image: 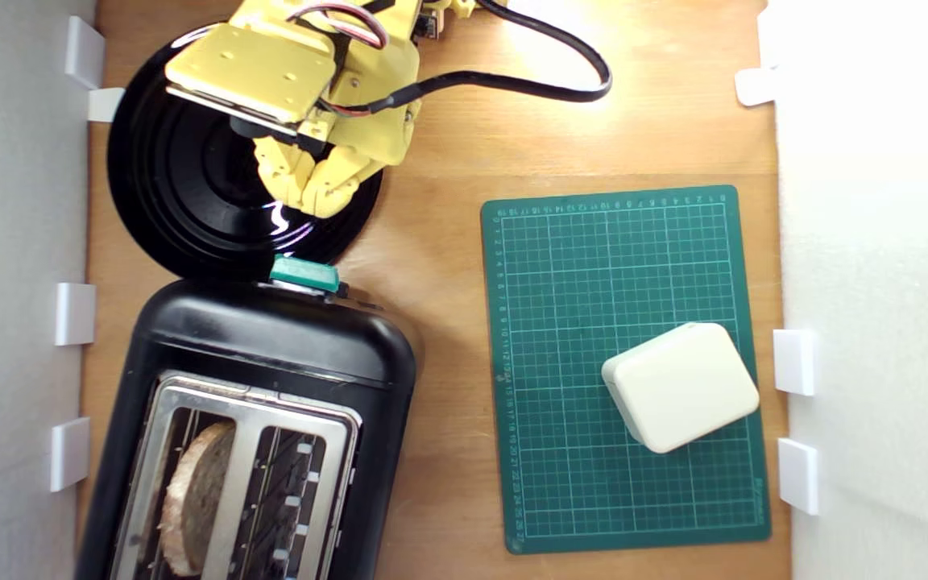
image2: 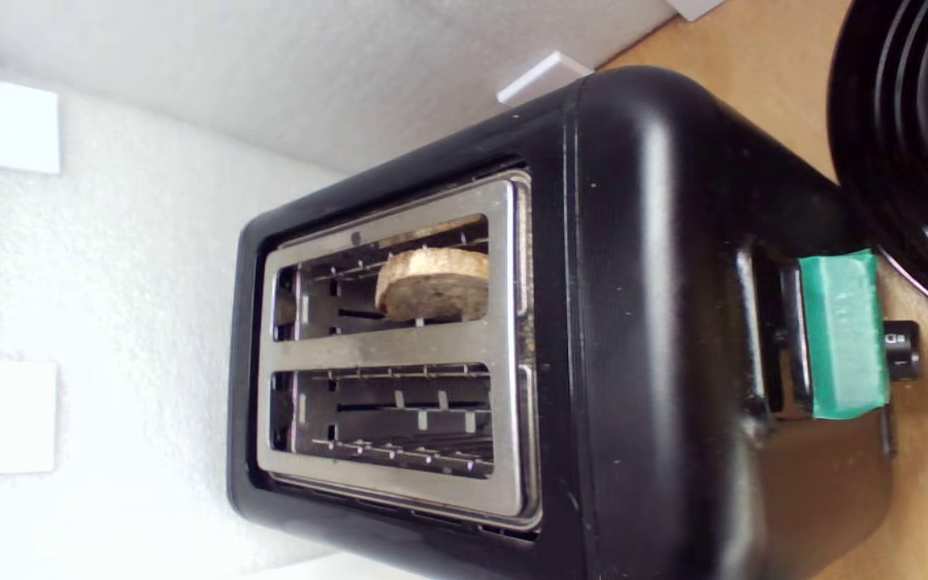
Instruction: Start toaster
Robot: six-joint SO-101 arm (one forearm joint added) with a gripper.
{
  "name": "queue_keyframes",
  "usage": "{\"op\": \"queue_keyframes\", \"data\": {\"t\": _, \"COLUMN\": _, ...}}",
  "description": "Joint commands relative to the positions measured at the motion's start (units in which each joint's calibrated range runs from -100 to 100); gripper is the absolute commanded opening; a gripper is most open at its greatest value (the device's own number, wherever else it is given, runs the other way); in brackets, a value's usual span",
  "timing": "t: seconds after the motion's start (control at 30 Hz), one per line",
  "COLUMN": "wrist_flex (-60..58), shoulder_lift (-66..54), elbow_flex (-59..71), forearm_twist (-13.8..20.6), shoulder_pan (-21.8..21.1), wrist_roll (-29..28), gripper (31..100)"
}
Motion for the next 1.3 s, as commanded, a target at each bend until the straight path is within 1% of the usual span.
{"op": "queue_keyframes", "data": {"t": 0.0, "wrist_flex": -2.4, "shoulder_lift": 0.4, "elbow_flex": -3.3, "forearm_twist": 0.7, "shoulder_pan": 0.4, "wrist_roll": -0.5, "gripper": 31.5}}
{"op": "queue_keyframes", "data": {"t": 0.47, "wrist_flex": -13.0, "shoulder_lift": 4.0, "elbow_flex": -2.4, "forearm_twist": -0.4, "shoulder_pan": 1.2, "wrist_roll": -0.8, "gripper": 31.5}}
{"op": "queue_keyframes", "data": {"t": 0.7, "wrist_flex": -13.1, "shoulder_lift": 7.0, "elbow_flex": -2.3, "forearm_twist": -0.2, "shoulder_pan": 0.7, "wrist_roll": -1.6, "gripper": 31.5}}
{"op": "queue_keyframes", "data": {"t": 0.8, "wrist_flex": -13.2, "shoulder_lift": 7.2, "elbow_flex": -2.3, "forearm_twist": -0.2, "shoulder_pan": 0.7, "wrist_roll": -1.7, "gripper": 31.5}}
{"op": "queue_keyframes", "data": {"t": 1.0, "wrist_flex": -13.7, "shoulder_lift": 7.3, "elbow_flex": 1.7, "forearm_twist": -0.3, "shoulder_pan": 0.6, "wrist_roll": -1.5, "gripper": 31.5}}
{"op": "queue_keyframes", "data": {"t": 1.2, "wrist_flex": -14.0, "shoulder_lift": 8.1, "elbow_flex": 1.8, "forearm_twist": -0.4, "shoulder_pan": 0.4, "wrist_roll": -1.5, "gripper": 31.5}}
{"op": "queue_keyframes", "data": {"t": 1.27, "wrist_flex": -14.8, "shoulder_lift": 9.4, "elbow_flex": 1.7, "forearm_twist": 0.4, "shoulder_pan": -0.1, "wrist_roll": -1.6, "gripper": 31.5}}
